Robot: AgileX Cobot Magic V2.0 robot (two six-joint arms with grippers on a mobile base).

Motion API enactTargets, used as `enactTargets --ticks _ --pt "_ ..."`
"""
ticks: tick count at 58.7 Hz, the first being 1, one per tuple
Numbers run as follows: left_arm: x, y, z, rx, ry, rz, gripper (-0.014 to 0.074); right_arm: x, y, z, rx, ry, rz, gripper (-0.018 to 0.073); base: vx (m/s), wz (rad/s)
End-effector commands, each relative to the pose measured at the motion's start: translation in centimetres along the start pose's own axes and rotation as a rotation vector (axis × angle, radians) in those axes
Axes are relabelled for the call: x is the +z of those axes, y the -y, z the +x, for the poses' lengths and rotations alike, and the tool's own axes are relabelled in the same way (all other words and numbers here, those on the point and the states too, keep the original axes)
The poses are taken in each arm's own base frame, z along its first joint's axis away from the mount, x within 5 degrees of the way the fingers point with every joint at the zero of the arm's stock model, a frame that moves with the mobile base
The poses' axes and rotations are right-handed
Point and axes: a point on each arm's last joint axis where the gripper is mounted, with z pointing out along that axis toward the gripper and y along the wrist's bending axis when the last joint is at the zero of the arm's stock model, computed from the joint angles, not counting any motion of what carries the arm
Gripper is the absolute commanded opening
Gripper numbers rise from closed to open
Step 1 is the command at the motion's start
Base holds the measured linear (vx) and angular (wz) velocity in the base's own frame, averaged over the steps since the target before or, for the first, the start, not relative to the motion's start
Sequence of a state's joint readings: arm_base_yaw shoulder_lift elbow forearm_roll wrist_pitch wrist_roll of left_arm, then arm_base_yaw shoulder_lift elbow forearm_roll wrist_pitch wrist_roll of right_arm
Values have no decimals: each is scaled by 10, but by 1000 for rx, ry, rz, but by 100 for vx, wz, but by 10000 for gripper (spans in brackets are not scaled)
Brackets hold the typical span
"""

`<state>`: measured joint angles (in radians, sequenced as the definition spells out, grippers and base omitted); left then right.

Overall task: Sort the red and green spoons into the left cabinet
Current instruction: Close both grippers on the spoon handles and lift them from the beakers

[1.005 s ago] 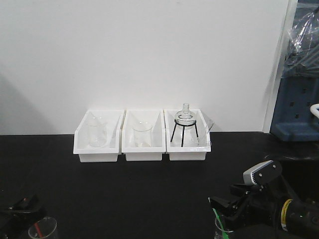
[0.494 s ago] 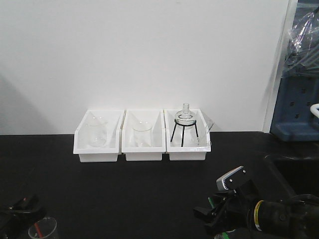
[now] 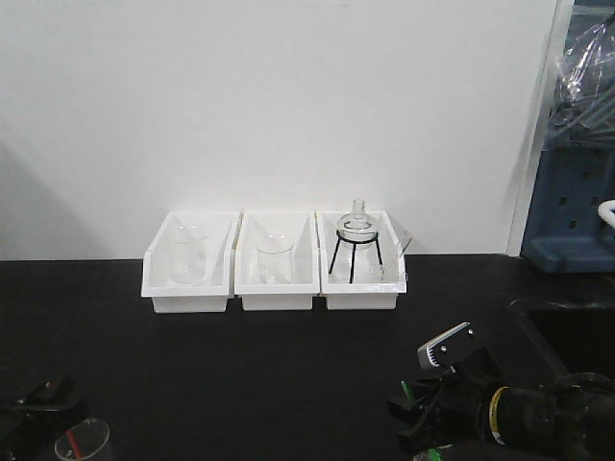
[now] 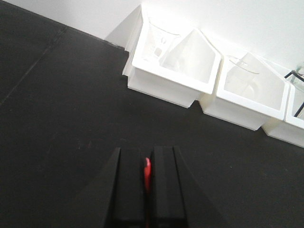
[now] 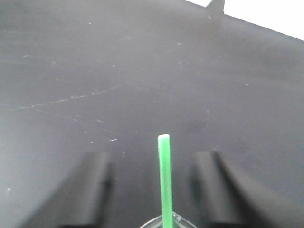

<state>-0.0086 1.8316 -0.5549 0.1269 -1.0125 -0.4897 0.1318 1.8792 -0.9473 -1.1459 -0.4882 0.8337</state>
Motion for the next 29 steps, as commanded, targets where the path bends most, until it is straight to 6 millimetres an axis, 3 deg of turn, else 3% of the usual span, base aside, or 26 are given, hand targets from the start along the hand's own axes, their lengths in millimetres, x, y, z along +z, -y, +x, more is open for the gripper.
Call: enactTargets --ticks 1,29 --pt "0 10 -22 -5 129 61 173 -10 -1 -26 -15 107 -13 270 0 0" --pt "0 10 -22 -4 129 60 173 -10 -1 -26 -15 106 -13 83 0 0"
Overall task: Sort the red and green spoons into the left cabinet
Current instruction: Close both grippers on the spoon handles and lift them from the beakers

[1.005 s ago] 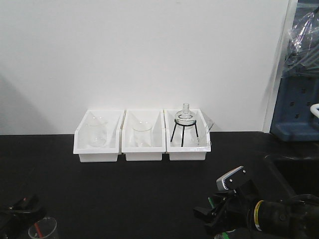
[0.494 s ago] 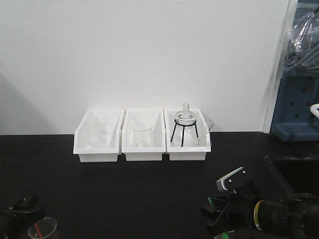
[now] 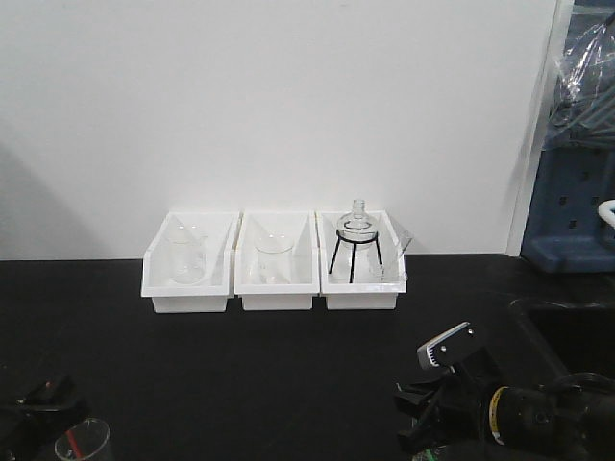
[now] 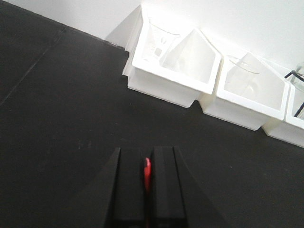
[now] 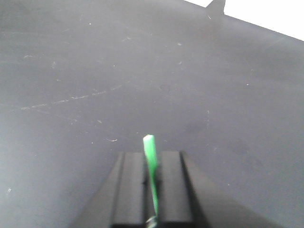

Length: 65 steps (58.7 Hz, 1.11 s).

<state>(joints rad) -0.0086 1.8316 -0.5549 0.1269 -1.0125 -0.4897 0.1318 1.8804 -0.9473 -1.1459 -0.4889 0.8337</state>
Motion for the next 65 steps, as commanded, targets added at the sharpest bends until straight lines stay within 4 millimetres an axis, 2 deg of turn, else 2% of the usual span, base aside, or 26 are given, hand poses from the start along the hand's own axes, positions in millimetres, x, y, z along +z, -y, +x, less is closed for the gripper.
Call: enactTargets --ticks 1,13,27,38,54,65 --pt "0 10 -22 -4 129 60 173 -11 -1 -26 -15 107 -11 73 0 0" --pt "0 11 -24 -4 151 72 153 -12 -1 -28 -14 113 -8 -13 0 0" --pt "-1 13 -26 -5 167 82 72 -27 -1 -42 -5 138 34 -11 0 0" --pt "-5 18 -36 2 192 95 20 -38 -2 -54 23 182 58 -9 0 0" --pt "-7 18 -37 5 152 68 10 -37 0 -52 35 166 77 7 0 0" --pt "-7 18 -37 5 154 69 9 -31 2 -45 46 143 76 87 0 0"
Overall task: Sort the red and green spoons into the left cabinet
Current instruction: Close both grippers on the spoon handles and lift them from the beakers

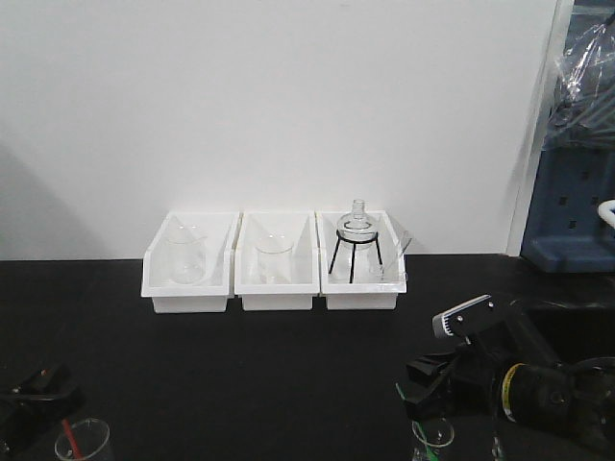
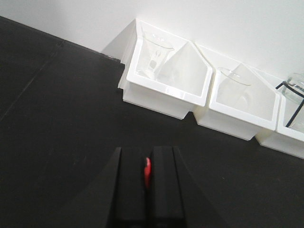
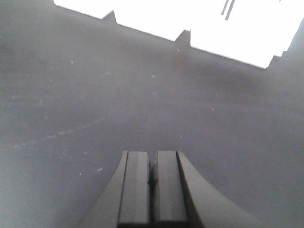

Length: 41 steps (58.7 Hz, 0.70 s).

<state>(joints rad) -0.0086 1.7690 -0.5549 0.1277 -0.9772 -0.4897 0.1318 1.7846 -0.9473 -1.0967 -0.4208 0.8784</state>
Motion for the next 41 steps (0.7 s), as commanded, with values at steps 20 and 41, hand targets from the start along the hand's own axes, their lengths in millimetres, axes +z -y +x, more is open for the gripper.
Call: enactTargets --ticks 20,41 --pt "-1 11 -23 -2 128 59 9 -1 -3 -16 8 87 -44 385 0 0" --pt "-1 10 -22 -2 124 57 9 12 -1 -1 21 52 -63 556 0 0"
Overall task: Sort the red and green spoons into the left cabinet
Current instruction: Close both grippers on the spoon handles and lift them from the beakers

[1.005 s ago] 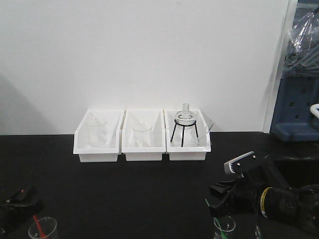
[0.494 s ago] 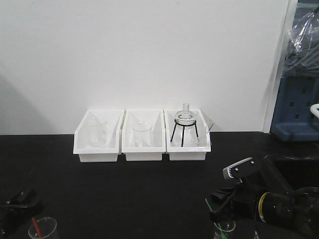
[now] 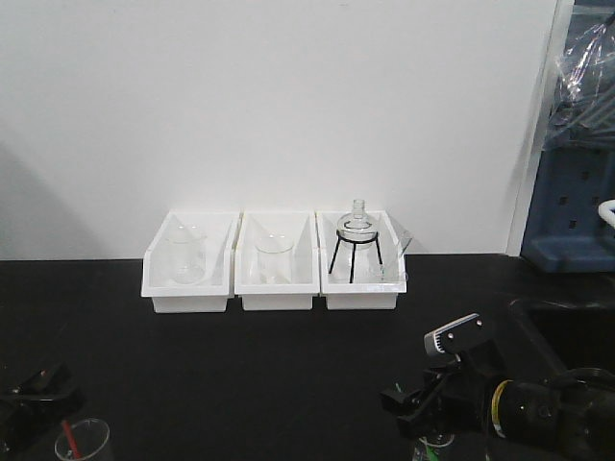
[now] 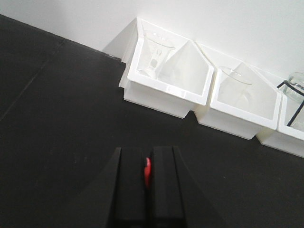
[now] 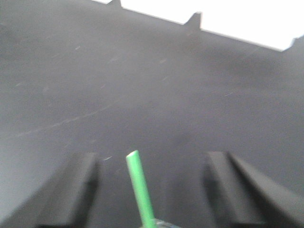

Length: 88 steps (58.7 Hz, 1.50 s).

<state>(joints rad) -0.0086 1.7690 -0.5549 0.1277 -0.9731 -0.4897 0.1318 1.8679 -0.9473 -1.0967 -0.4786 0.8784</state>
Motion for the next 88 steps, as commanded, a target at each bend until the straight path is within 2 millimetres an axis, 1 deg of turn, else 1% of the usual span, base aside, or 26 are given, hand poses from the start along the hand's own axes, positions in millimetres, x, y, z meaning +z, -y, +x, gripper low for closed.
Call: enactTargets --ticks 1,18,28,36,40,44,50,59,70,78,88 --pt "-1 11 -22 -2 127 59 9 -7 -1 -21 -19 84 -2 553 0 0" --pt "-1 11 -22 -2 127 59 9 -3 -3 -21 -27 121 -42 516 0 0" --pt "-1 11 -22 -2 127 59 9 4 0 -16 37 138 -35 501 0 0" --pt "-1 11 -22 -2 127 59 9 5 0 -15 39 142 -44 500 0 0" --pt "-1 11 -22 -2 127 59 9 5 0 -16 39 144 -45 486 0 0" --pt "-1 11 -22 -2 127 59 9 5 -1 -16 38 145 -47 453 0 0" --pt "-1 10 -22 -3 126 58 9 5 -1 -16 38 146 -48 365 0 0" --pt "1 9 -18 -4 115 53 9 5 -1 -16 39 146 -48 176 0 0" --pt "2 7 -16 -5 108 50 9 4 -1 -16 38 147 -48 -8 0 0" --pt "2 8 -16 -5 113 53 9 3 -1 -18 36 151 -46 -11 0 0" --pt "2 8 -16 -5 117 55 9 -4 -3 -26 24 177 -43 -10 0 0"
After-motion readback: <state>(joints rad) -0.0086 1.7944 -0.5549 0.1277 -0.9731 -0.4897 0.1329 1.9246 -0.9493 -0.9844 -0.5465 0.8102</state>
